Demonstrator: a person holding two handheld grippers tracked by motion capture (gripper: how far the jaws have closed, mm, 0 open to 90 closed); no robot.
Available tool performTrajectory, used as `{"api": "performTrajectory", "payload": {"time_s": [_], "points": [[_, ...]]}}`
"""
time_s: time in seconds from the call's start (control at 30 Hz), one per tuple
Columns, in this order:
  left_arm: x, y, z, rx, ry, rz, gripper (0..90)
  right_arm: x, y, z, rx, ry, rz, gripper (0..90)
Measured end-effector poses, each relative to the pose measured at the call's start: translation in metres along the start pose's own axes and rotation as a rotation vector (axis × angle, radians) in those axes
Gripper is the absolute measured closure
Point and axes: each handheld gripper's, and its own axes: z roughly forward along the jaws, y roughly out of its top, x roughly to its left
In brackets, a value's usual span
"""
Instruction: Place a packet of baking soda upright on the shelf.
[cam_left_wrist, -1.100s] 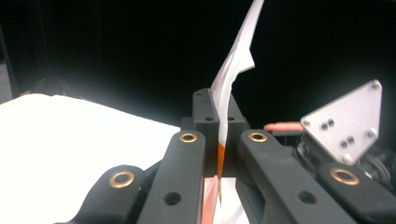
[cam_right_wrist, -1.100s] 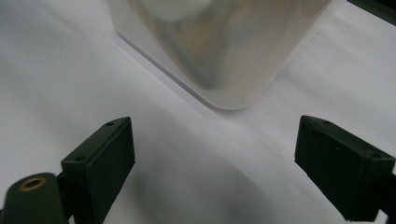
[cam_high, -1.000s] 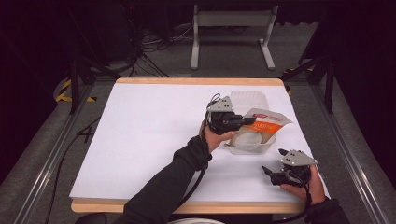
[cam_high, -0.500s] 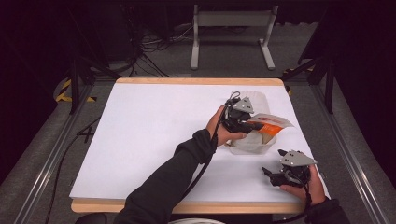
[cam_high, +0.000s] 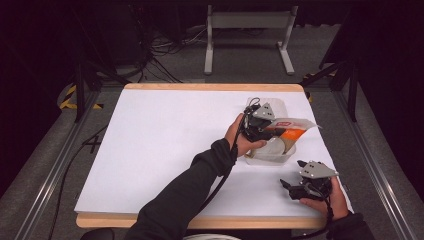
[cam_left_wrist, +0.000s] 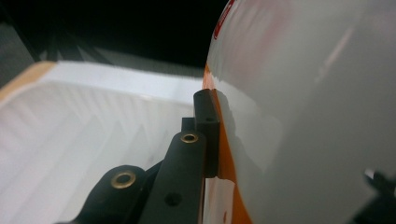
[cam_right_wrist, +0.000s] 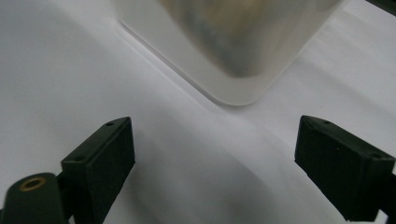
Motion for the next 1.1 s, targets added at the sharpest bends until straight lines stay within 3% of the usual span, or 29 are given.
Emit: {"api": "performTrajectory", "payload": {"time_s": [0.13,0.37,0.5,0.63,0.77,1.1], "points": [[-0.003,0.003,-0.003,-0.13,-0.021,-0.017,90.0,0.0,0.0,0.0,0.0,-0.001,-0.001,12.8],[-0.002,-0.025,0.002,-0.236,-0.079,-0.081,90.0,0.0,0.0,0.0,-0.002,0.004,-0.003,12.8],[-0.002,-0.043,0.006,-0.256,-0.104,-0.11,90.0,0.0,0.0,0.0,-0.002,0.003,-0.001,12.8],[-0.003,-0.055,0.007,-0.24,-0.109,-0.101,90.0,0.0,0.0,0.0,0.0,0.004,0.0,12.8],[0.006,-0.069,0.006,-0.243,-0.112,-0.143,90.0,0.0,0.0,0.0,0.002,0.004,-0.001,12.8],[0.004,-0.075,0.0,-0.187,-0.09,-0.105,90.0,0.0,0.0,0.0,-0.001,0.001,-0.005,12.8]]}}
